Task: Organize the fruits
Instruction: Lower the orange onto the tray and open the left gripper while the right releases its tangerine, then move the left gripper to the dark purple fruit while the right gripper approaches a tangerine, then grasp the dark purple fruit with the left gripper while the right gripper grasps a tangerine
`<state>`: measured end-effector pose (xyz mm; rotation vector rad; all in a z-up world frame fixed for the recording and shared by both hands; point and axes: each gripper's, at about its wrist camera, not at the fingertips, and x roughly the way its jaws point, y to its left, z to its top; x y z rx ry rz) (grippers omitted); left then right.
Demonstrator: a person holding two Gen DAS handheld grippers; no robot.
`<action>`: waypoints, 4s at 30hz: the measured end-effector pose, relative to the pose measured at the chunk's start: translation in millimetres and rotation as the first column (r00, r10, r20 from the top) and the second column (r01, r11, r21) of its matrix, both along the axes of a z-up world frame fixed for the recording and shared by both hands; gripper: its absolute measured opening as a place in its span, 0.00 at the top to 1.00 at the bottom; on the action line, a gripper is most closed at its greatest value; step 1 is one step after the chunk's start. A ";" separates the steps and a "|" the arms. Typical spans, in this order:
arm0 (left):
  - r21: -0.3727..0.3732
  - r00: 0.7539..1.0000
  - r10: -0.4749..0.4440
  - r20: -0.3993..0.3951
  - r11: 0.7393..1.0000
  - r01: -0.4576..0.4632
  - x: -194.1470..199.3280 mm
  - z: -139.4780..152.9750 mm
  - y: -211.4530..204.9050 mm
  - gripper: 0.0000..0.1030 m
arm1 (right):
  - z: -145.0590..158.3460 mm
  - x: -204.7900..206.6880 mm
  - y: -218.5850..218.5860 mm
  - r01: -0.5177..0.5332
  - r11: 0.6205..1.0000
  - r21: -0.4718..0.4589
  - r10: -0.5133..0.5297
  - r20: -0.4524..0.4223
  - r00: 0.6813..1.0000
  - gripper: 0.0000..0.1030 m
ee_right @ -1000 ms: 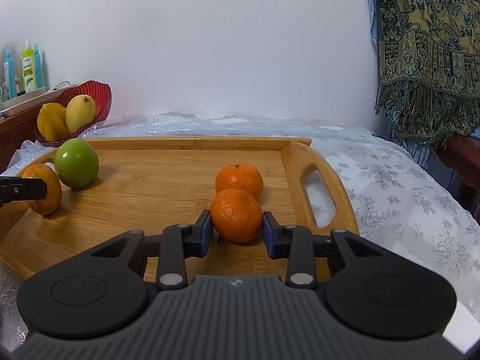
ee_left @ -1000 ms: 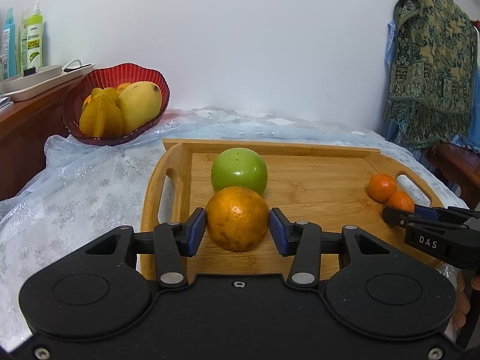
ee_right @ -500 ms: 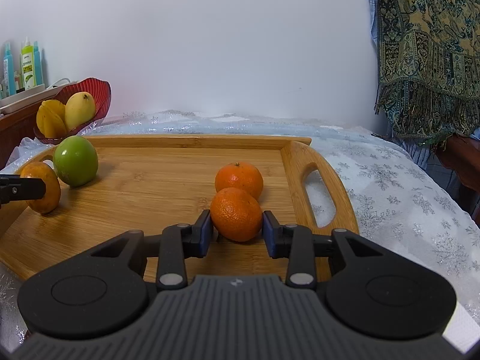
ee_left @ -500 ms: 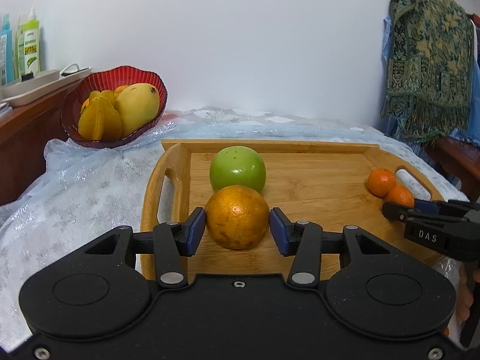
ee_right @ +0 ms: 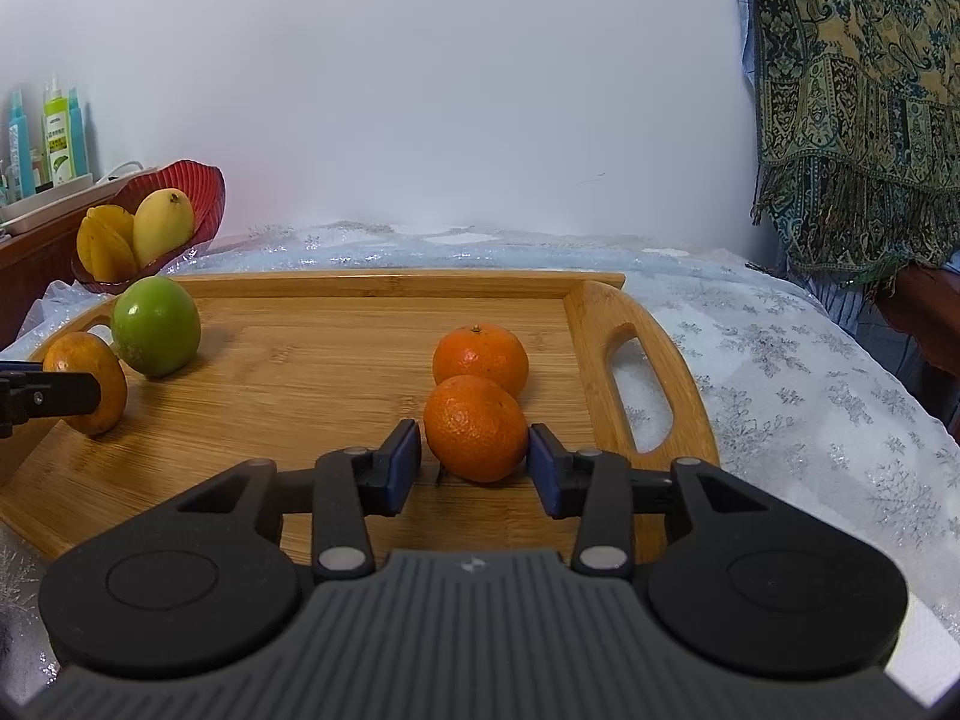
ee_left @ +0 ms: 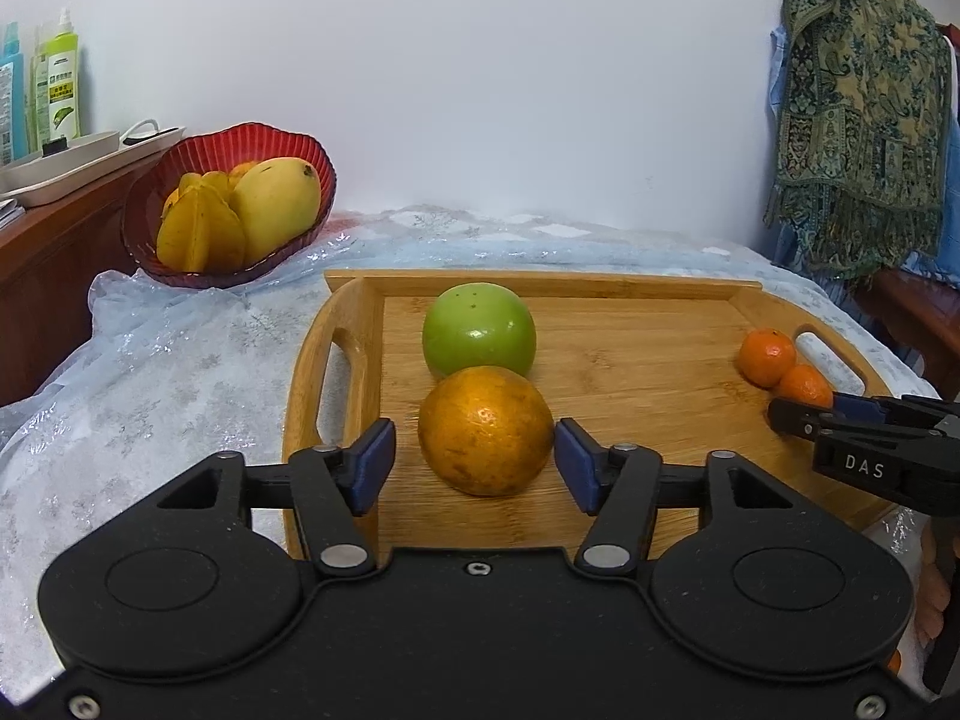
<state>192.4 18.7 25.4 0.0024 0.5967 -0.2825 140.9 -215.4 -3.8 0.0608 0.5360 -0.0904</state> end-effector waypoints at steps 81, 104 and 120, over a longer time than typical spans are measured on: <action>-0.003 0.997 -0.008 0.078 1.000 0.008 -173.1 -23.8 18.1 0.00 | -8.4 -161.2 44.9 -0.012 1.000 0.000 0.012 0.139 0.990 0.00; 0.008 0.999 0.007 0.043 1.000 -0.007 -172.6 -30.9 20.4 0.29 | -14.2 -166.1 58.0 -0.068 0.997 -0.044 0.072 0.098 0.993 0.19; 0.023 0.999 0.023 0.029 0.999 -0.023 -168.4 -35.1 20.2 0.38 | -16.0 -167.3 67.3 -0.128 0.991 -0.042 0.131 0.075 0.989 0.48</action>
